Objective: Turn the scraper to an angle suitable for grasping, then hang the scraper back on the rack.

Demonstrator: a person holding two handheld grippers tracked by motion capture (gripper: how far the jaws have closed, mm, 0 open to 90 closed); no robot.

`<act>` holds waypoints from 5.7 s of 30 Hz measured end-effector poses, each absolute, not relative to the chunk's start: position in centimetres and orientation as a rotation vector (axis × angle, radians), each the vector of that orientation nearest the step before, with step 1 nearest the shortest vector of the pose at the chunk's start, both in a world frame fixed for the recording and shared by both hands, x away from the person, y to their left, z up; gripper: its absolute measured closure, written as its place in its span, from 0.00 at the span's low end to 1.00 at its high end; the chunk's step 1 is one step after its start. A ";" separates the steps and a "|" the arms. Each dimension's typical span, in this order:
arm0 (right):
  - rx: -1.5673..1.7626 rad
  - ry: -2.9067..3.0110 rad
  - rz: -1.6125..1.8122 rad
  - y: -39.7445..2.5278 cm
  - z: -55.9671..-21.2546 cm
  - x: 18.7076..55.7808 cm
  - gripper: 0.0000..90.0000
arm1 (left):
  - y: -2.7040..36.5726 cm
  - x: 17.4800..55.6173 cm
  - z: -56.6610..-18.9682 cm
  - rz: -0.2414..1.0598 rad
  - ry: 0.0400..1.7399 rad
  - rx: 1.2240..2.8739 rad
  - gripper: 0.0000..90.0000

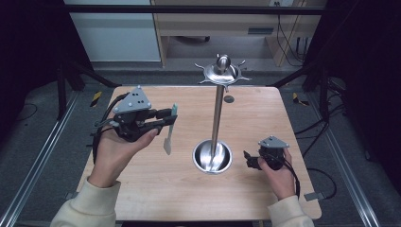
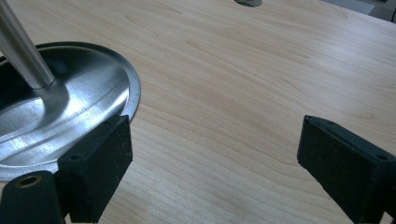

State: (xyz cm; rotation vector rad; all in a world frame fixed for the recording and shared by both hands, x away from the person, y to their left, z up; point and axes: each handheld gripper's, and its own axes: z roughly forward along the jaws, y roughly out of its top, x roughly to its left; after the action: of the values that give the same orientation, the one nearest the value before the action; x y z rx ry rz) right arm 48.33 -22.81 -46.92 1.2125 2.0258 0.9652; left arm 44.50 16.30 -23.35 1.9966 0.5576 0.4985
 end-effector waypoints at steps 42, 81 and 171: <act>1.212 2.017 0.971 -22.9 -46.8 48.3 0.12 | 14.1 45.0 -19.7 0.513 0.533 1.950 0.82; 1.213 2.016 0.978 -23.0 -46.8 48.3 0.12 | 12.0 46.5 -18.7 0.467 0.541 1.936 0.82; 1.220 2.009 0.976 -23.2 -46.7 48.2 0.11 | 12.6 45.6 -20.5 0.600 0.550 1.980 0.16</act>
State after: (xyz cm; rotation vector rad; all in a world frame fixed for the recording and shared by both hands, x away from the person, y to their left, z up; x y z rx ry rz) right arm 48.24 -23.23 -46.73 1.2204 2.0092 0.9763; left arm 45.59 12.60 -20.47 1.9800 0.5503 0.5998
